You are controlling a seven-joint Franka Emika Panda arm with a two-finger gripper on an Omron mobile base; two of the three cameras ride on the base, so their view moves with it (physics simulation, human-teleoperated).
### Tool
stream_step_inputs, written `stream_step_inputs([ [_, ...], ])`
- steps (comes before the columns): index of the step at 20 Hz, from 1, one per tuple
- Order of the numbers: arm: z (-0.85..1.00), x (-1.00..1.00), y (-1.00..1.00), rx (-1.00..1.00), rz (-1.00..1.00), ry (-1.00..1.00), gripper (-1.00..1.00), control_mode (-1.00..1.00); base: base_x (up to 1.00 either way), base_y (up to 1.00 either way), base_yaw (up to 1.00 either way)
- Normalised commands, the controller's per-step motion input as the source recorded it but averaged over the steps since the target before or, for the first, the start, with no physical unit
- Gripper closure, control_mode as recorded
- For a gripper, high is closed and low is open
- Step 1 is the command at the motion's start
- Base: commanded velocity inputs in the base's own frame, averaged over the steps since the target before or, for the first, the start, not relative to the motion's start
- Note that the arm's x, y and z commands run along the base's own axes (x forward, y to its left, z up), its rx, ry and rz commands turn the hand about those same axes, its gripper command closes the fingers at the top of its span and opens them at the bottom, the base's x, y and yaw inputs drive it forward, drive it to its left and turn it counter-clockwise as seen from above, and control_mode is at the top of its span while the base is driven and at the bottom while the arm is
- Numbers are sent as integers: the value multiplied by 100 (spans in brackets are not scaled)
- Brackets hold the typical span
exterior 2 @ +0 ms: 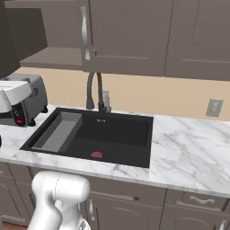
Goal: Pick up the dish brush and sponge from the sink, and place them back in the cabinet, and close the cabinet doors.
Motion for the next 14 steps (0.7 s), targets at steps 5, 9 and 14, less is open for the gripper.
stream_step_inputs([
  [5,1,-19,36,1,4,2,-100,-100,0,0,0],
  [9,0,-24,44,2,2,2,-100,-100,0,0,0],
  [14,0,-8,50,0,3,4,-100,-100,0,0,0],
])
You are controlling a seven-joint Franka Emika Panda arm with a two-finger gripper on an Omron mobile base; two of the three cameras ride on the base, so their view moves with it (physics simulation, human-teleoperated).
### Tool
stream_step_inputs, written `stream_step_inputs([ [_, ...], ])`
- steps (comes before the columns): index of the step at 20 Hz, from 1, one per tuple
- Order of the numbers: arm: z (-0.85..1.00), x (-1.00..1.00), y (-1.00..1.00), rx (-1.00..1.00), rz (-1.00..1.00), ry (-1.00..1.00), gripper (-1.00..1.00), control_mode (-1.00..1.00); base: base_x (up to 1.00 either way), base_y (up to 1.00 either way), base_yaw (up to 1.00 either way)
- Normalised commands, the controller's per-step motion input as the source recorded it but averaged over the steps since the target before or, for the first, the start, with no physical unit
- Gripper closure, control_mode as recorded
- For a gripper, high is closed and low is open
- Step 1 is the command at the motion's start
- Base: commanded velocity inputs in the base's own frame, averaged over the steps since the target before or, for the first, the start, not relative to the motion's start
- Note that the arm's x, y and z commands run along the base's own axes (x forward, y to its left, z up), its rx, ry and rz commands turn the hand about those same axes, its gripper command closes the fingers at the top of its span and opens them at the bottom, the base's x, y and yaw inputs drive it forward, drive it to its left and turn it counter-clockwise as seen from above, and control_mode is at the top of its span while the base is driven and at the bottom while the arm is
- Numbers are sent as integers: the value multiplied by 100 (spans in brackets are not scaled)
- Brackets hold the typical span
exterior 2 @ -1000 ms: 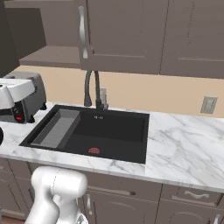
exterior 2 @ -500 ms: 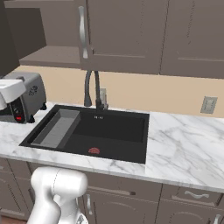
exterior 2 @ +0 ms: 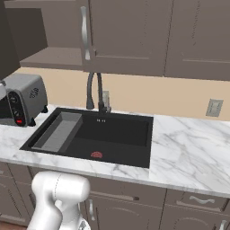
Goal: Pick up the dish brush and sponge from the sink, and place them back in the cabinet, and close the cabinet doors.
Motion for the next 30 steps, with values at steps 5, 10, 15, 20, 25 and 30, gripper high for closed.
stream_step_inputs([
  [5,0,-11,41,0,4,3,-100,-100,0,0,0],
  [10,-2,-8,34,0,6,0,-100,-100,0,0,0],
  [15,-5,-4,31,0,7,0,-100,-100,0,0,0],
  [20,-13,0,31,0,11,0,-100,-100,0,0,0],
  [25,-21,0,38,0,11,0,-100,-100,0,0,0],
  [30,-13,0,36,0,10,0,-100,-100,0,0,0],
])
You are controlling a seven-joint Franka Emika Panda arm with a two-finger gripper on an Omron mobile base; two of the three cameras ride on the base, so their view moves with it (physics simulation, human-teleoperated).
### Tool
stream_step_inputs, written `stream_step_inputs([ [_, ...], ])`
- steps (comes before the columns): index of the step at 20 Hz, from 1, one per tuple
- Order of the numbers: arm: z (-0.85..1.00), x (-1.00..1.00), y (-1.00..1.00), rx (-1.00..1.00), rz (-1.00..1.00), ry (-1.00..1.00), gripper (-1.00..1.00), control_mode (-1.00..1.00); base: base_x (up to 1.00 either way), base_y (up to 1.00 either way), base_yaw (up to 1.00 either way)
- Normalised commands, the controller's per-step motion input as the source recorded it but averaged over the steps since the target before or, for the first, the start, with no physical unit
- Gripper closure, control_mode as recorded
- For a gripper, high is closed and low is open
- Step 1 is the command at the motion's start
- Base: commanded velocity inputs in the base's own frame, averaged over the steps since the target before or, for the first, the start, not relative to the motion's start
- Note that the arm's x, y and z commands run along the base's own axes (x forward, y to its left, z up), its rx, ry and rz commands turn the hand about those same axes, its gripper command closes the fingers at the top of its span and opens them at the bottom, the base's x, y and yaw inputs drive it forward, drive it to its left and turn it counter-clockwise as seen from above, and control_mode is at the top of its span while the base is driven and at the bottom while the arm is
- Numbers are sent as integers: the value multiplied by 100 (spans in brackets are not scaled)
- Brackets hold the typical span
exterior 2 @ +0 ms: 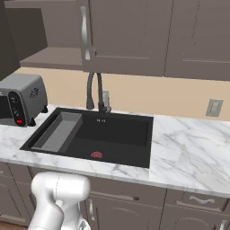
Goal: Pick up the dish brush and sponge from the sink, and place them back in the cabinet, and close the cabinet doors.
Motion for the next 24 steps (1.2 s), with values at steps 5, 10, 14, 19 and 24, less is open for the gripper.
stream_step_inputs([
  [5,0,0,30,0,6,0,-100,-100,0,0,0],
  [10,0,0,27,0,1,0,-100,-100,0,0,0],
  [14,-1,1,24,0,0,0,-100,-100,0,0,0],
  [19,-4,0,20,0,0,0,-100,-100,0,0,0],
  [24,-5,10,22,0,0,0,-100,-100,0,0,0],
])
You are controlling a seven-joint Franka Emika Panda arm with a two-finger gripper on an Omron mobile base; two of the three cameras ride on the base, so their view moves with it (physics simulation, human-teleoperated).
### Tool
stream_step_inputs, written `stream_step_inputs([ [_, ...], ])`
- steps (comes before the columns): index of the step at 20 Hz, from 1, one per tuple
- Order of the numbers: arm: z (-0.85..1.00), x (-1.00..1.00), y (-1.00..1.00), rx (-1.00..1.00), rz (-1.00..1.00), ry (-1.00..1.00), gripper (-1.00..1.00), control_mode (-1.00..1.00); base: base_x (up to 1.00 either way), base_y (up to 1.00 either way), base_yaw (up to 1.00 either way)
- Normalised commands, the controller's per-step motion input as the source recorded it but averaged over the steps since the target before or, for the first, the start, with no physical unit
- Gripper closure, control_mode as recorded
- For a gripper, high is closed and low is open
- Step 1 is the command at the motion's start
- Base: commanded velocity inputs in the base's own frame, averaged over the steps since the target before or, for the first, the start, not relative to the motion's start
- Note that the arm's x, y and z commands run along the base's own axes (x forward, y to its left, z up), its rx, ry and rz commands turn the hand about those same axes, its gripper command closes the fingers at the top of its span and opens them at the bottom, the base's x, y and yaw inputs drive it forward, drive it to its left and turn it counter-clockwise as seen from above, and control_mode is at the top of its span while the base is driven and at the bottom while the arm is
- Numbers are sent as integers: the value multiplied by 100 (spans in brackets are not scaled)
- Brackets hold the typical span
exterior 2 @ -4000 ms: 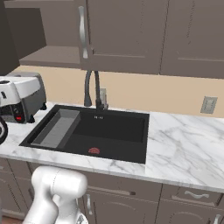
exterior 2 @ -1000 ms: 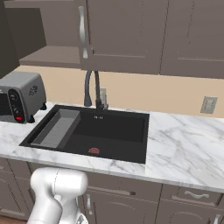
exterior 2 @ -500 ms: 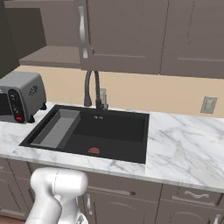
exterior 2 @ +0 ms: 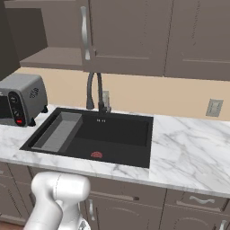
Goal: Pick up the dish brush and sponge from the sink, and place them back in the cabinet, and close the cabinet doors.
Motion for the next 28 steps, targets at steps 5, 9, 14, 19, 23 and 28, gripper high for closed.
stream_step_inputs([
  [5,-3,21,19,0,0,0,-100,-100,0,0,0],
  [9,-3,25,11,0,0,0,-100,-100,0,0,0],
  [14,-9,23,15,0,0,0,-100,-100,0,0,0],
  [19,-12,26,22,0,0,0,-100,-100,0,0,0],
  [23,-3,30,19,0,-1,0,-100,-100,0,0,0],
  [28,0,29,2,0,-7,0,-100,-100,0,0,0],
])
